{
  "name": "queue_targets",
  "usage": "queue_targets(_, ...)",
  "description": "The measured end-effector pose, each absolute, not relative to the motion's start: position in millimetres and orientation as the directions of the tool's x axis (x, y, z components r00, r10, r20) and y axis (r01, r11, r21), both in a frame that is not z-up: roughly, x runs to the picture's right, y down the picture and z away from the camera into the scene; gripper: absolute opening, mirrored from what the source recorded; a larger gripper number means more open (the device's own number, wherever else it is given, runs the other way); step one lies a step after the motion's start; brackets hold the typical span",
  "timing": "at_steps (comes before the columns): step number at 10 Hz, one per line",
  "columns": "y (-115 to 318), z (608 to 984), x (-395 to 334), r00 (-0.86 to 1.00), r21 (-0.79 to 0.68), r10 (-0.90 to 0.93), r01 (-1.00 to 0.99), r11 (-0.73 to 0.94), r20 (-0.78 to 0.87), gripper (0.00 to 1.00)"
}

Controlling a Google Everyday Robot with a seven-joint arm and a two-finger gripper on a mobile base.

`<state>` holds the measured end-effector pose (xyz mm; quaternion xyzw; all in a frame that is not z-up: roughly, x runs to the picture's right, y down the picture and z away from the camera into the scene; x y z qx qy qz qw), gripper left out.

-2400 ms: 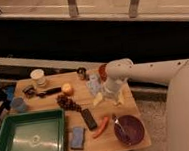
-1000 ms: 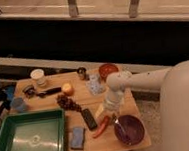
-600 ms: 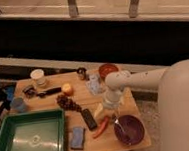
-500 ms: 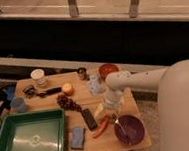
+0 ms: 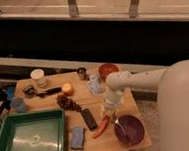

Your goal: Place pepper in table surface

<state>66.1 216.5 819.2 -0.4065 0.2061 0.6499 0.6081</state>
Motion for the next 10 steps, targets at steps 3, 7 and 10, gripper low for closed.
queue_targets(3,212.2,818.3,67.7,0.070,-0.230,0.631,-0.957,-0.175,-0.772,0.52)
queue_targets(7,212.0,819.4,67.6,0.073,-0.235,0.630,-0.956,-0.178,-0.773,0.31)
queue_targets(10,213.7,820.4,68.6,0.073,-0.238,0.625,-0.954,-0.185,-0.778,0.03)
